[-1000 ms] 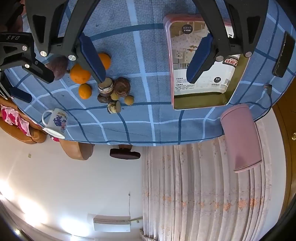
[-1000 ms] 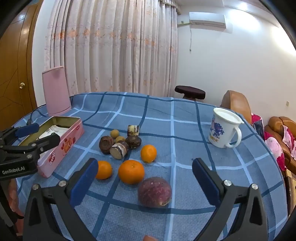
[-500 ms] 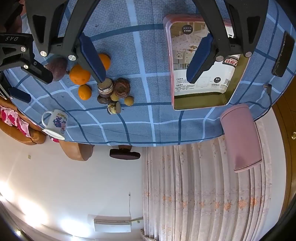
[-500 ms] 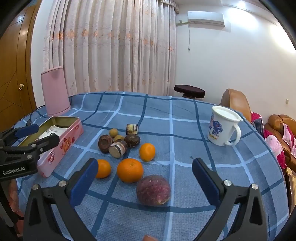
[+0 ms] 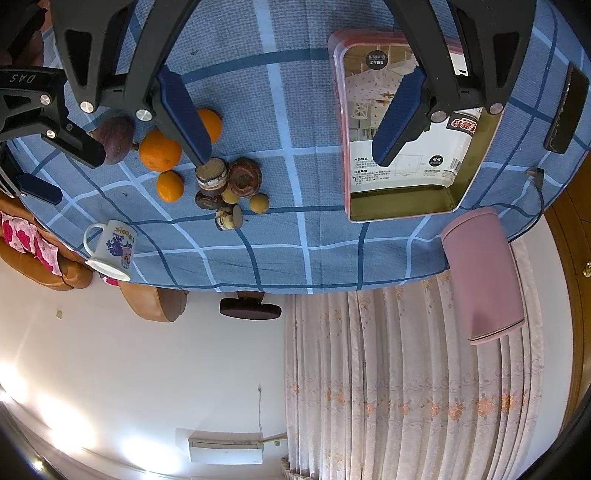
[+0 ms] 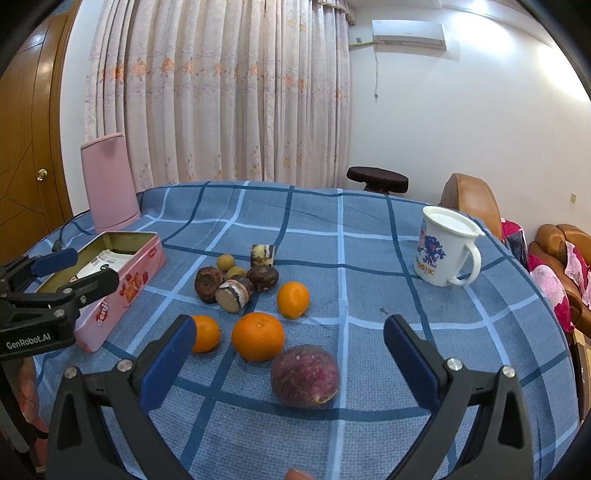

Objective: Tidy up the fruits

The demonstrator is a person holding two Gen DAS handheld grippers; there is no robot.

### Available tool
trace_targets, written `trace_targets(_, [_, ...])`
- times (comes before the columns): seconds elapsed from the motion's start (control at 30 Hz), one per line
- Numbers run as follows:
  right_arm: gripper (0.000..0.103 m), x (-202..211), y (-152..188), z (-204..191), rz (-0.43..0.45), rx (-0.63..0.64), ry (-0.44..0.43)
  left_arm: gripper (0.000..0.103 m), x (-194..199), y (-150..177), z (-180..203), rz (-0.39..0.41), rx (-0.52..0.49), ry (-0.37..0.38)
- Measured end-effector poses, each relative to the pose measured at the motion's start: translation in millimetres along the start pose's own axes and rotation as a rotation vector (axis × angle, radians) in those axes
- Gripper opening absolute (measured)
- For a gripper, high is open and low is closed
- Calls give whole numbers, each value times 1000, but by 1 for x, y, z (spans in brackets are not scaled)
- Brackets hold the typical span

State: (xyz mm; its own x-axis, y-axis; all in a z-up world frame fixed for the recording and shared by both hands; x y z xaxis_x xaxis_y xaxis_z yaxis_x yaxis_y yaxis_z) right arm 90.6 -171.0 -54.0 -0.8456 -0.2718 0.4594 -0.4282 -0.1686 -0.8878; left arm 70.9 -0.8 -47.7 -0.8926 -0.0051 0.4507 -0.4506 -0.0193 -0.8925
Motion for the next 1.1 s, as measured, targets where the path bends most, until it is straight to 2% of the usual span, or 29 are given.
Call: trace_targets(1.1, [103,-3,3,0,-10,-11,2,90,-2,5,4,-9,-6,4])
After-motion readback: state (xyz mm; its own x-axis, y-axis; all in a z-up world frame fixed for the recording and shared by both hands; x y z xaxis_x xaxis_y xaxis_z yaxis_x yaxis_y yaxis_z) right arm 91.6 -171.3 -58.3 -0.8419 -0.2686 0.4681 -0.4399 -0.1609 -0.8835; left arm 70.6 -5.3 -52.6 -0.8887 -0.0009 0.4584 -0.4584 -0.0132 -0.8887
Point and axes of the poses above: each gripper's, at about its wrist camera, not at the fingertips, and x roughly against the way its jaws point, z to its right, y to its underside, the point moved 8 cm from there along -x, roughly the way its jaws point, and after that the axes turned 4 degrees about z, right-handed, at the moved point
